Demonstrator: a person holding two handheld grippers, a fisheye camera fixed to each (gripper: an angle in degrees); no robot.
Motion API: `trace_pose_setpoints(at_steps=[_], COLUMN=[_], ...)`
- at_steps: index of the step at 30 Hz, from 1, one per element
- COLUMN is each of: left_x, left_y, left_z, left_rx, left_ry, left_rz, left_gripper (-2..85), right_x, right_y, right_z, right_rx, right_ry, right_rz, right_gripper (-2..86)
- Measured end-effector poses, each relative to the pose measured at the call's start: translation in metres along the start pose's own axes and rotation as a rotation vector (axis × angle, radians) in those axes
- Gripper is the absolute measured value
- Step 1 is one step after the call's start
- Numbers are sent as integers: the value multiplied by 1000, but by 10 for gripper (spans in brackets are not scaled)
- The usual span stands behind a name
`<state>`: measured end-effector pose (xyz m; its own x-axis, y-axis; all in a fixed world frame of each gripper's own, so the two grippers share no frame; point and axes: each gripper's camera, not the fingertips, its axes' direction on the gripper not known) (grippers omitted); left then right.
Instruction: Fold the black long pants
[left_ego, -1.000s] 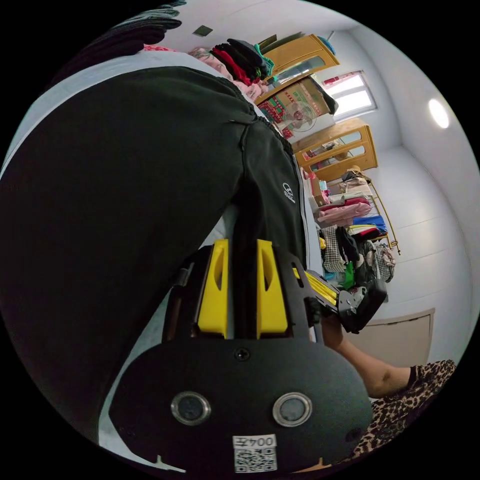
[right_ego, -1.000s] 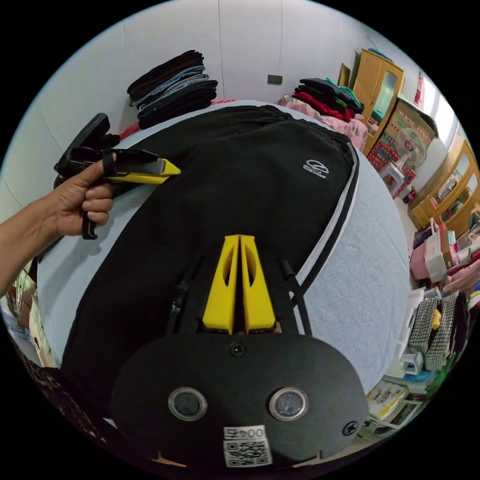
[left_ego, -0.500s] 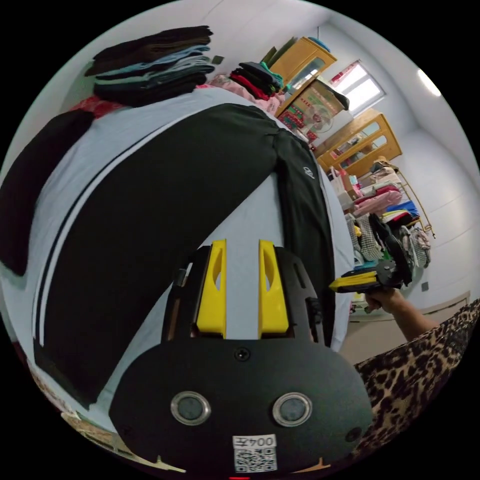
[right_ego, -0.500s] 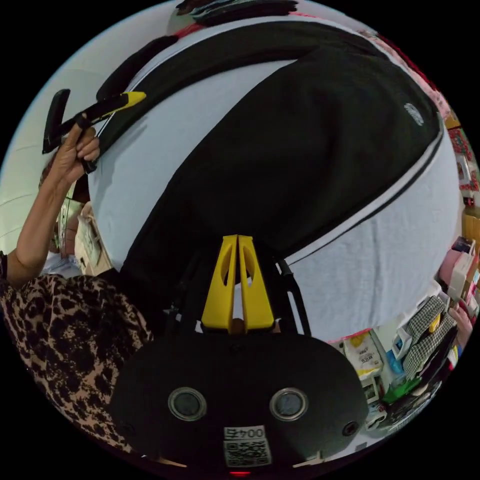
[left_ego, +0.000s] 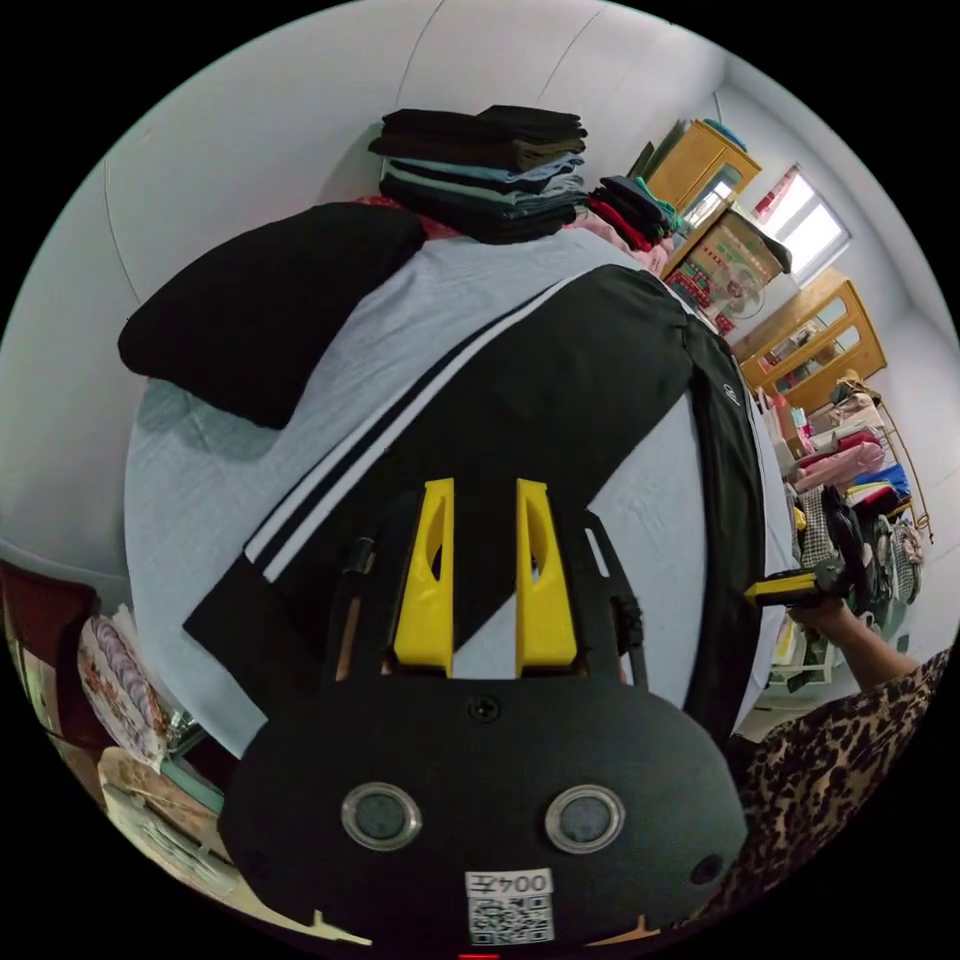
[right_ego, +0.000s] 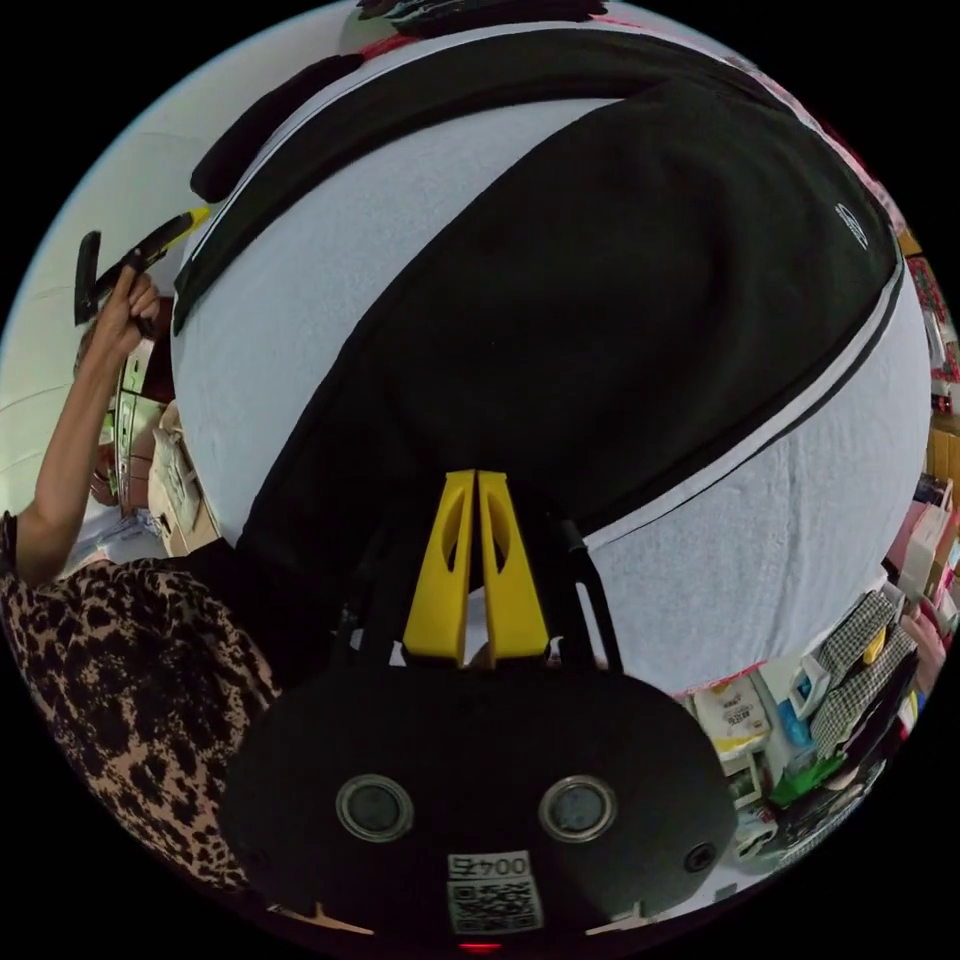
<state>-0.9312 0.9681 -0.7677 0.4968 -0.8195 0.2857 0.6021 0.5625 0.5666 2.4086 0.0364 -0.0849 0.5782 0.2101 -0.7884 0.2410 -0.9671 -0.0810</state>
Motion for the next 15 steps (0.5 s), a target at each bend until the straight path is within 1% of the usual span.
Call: trace_pose_setpoints(at_steps=[3,7,12,15], left_x=[-2,15,59,83], left_y=[-28,-58,-68,-78], left_z=[1,-2,12,25], left_rx=[9,48,29,7], left_ry=[-5,75,130,133], left_rz=[36,77,167,216], left_gripper=[95,95,95,97], right_x=[-13,-39,-41,-52], right_y=[-16,-36,-36,-34], right_z=[1,7,10,14], right_rx=[-66,-146,-101,-83], right_ry=[66,204,191,256], right_rz=[-43,-82,-47,-128], right_gripper=[-6,-6,-7,-7])
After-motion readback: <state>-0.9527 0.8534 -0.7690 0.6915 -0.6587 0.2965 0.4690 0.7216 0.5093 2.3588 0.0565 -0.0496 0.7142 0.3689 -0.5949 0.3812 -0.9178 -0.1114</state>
